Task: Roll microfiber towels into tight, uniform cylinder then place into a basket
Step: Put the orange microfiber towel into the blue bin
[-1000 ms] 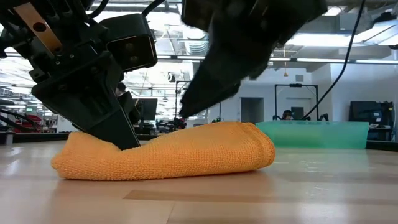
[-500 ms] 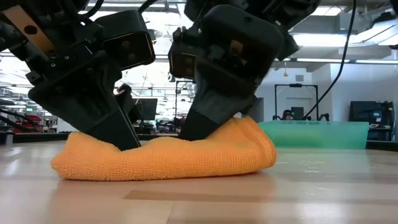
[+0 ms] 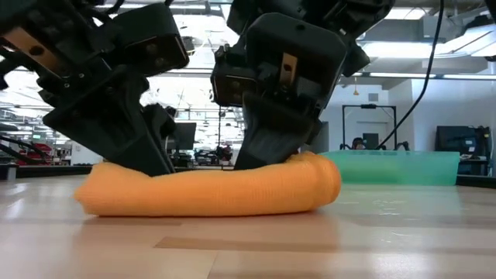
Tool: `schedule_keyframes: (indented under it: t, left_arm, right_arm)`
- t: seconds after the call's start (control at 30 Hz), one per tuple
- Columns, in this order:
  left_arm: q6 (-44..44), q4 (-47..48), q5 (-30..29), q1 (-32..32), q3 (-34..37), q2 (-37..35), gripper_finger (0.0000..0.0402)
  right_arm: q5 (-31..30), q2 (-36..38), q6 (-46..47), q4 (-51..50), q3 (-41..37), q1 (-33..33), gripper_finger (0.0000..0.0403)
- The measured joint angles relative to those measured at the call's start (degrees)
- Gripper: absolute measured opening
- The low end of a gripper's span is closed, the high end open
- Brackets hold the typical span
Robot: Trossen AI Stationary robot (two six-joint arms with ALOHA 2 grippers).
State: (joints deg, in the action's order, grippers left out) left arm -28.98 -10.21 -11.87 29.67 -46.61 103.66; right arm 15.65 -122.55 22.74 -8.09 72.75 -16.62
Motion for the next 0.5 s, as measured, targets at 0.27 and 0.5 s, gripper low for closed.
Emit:
schedule_keyframes:
  t: [0.27,0.5]
  left_arm:
    - [-0.08,6.20,-1.89,0.86,0.00,-2.95,0.0068]
    - [-3.10,9.03,1.20,2.76,0.00,-4.34,0.0068]
  right_arm:
    - [0.04,-0.10,0.09,0.14,0.00,0.11,0.0015]
    - [-1.62,-0.07,0.09,-0.65,0.65,-0.14,0.0014]
